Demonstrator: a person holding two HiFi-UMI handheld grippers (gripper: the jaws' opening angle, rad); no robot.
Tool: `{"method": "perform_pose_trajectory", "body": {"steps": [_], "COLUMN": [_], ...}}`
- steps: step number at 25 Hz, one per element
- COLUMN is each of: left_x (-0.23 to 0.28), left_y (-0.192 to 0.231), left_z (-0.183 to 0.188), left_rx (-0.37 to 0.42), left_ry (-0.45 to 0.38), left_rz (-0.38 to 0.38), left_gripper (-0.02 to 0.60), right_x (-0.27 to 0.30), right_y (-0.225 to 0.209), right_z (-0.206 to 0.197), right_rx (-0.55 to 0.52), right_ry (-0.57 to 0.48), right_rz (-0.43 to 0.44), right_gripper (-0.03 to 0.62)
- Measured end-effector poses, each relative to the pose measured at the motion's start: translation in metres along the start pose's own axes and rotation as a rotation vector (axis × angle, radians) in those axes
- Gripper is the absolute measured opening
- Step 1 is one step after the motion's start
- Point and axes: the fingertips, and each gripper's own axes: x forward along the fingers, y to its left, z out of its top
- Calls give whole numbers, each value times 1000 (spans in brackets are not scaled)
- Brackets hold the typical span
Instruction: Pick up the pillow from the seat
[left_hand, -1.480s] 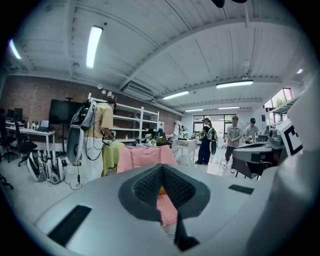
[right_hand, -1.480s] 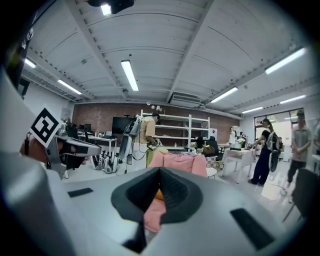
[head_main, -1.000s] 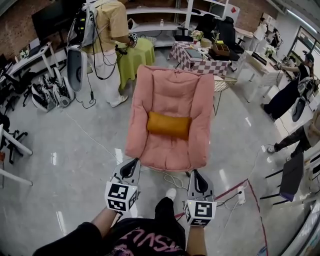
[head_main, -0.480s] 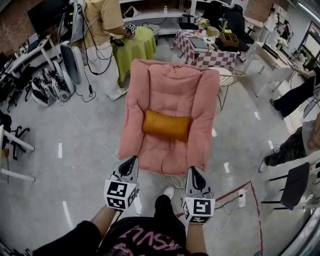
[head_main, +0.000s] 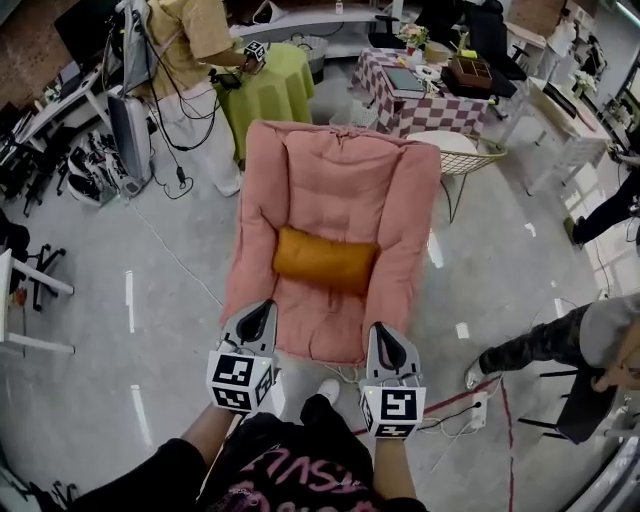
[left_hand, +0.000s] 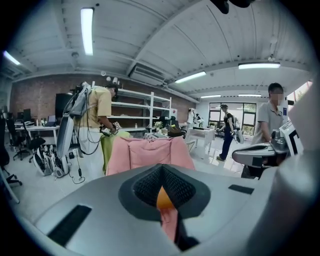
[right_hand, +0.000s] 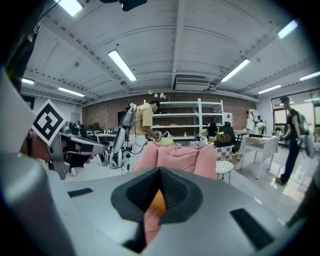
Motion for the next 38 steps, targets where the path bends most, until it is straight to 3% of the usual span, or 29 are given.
{"method": "perform_pose_trajectory", "body": {"steps": [11,24,38], "left_x": [19,62,109], "left_y": [14,43,83], "left_z": [13,-2,-55], "left_rx": [-1,-13,-89], "left_ry": [2,51,153], "left_rz": [58,-6,-28], "left_gripper": [9,9,9], "right_x": [34,78,138], "right_y": [-18,-18,-5], "right_z": [1,-6,-54], "right_rx": [18,28,47], "right_ry": [21,73,195], "right_rz": [42,-16,-4], "right_gripper": [20,20,20]}}
